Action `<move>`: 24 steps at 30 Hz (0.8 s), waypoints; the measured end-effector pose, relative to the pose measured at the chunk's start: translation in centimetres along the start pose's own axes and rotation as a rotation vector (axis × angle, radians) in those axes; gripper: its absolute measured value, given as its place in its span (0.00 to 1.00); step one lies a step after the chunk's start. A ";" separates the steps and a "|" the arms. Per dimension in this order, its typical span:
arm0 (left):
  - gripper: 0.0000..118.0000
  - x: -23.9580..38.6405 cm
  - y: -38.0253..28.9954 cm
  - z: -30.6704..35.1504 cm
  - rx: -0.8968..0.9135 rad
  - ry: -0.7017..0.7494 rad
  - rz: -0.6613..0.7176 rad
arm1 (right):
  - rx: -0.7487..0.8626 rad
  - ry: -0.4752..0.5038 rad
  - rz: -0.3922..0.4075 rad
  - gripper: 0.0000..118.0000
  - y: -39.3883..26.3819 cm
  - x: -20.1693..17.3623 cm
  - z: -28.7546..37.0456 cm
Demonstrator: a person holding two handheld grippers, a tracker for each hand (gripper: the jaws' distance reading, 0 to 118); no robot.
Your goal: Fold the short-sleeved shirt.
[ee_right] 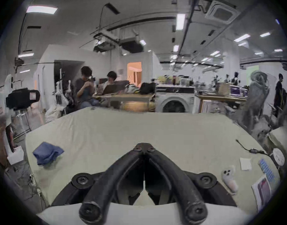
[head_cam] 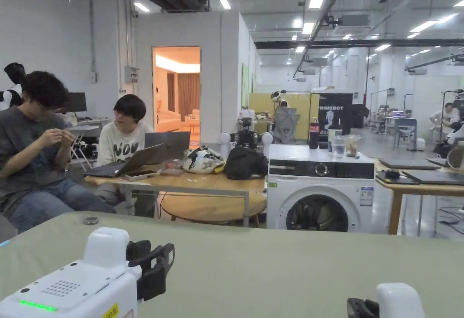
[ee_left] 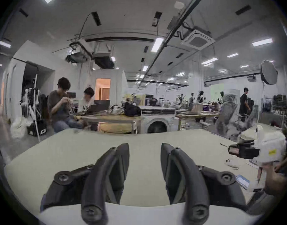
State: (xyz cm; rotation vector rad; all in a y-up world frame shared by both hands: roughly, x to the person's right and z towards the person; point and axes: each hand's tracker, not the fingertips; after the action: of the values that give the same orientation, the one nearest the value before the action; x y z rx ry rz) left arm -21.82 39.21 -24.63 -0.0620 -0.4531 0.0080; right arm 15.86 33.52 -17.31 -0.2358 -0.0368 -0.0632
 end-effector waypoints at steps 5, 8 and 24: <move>0.00 1.7 0.4 0.0 0.039 -0.026 0.020 | 0.074 -0.042 -0.066 0.00 0.3 2.2 1.5; 0.00 2.0 0.7 0.1 0.043 -0.031 0.005 | 0.122 -0.107 0.001 0.00 0.5 1.7 2.1; 0.00 1.9 -0.5 0.6 0.054 0.047 0.006 | 0.165 -0.163 0.071 0.00 0.7 -0.4 2.0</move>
State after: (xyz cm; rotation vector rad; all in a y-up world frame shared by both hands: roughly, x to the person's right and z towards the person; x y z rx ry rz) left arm -20.36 38.80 -23.27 -0.0102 -0.4056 0.0251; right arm 15.44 34.73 -15.59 -0.0764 -0.1951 0.0296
